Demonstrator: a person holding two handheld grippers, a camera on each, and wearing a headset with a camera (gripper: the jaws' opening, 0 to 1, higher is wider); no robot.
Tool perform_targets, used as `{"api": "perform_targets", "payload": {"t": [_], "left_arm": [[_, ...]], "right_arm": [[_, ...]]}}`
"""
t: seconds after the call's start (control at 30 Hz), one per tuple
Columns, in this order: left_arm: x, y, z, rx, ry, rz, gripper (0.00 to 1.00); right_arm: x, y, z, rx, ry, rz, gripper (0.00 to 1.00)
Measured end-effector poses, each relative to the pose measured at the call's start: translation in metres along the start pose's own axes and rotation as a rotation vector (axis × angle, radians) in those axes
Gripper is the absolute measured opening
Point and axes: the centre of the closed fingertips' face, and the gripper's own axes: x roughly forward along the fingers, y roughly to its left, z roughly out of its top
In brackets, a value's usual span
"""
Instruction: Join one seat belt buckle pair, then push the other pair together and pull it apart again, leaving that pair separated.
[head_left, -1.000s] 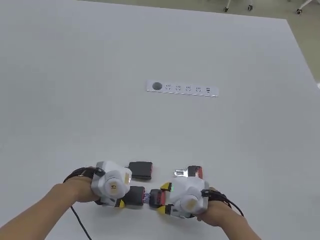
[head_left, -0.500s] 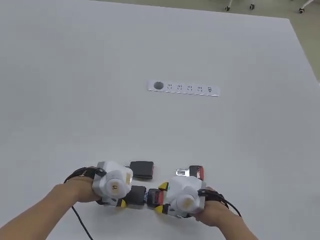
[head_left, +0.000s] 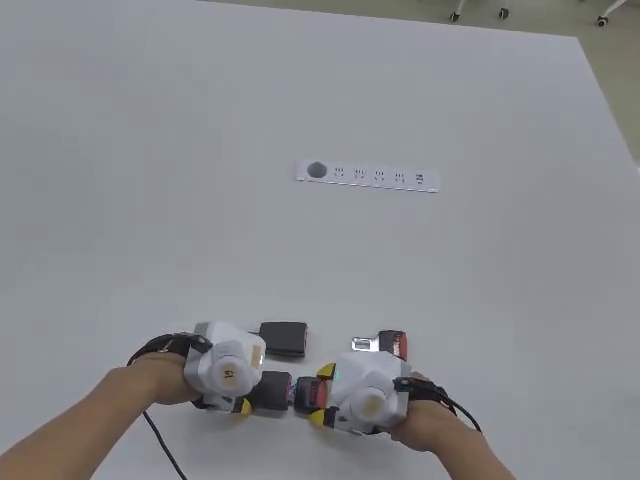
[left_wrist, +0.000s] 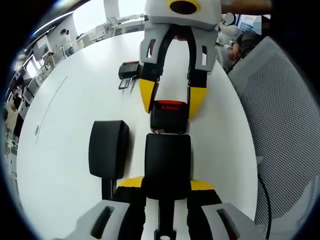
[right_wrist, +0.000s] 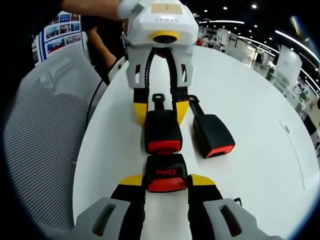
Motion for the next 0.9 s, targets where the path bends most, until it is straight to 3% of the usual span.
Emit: {"api": "perform_targets", "payload": {"t": [0.13, 0.27, 0.47, 0.57, 0.9], "left_arm": [[-0.0013, -0.0013, 0.0007, 0.004, -0.001, -0.001, 0.31], [0.0002, -0.0002, -0.0024, 0.007, -0.014, -0.005, 0.31], [0.001, 0.0001, -0.0033, 0.008, -0.025, 0.002, 0.31], [0.0001, 0.0, -0.0031, 0.001, -0.045, 0.003, 0.31], [-0.0007, 0.0003, -0.0045, 0.024, -0.056, -0.012, 0.31]], "right_arm": [[-0.0035, 0.0001, -0.0005, -0.007, 0.001, 0.0, 0.28], [-0.0051, -0.0029, -0.0025, 0.018, -0.044, 0.002, 0.28], [-0.0031, -0.003, -0.0013, 0.01, -0.023, -0.003, 0.28], [-0.0049, -0.0036, -0.0023, 0.008, -0.035, 0.002, 0.28], [-0.0048, -0.0027, -0.0005, -0.014, -0.033, 0.013, 0.27]]}}
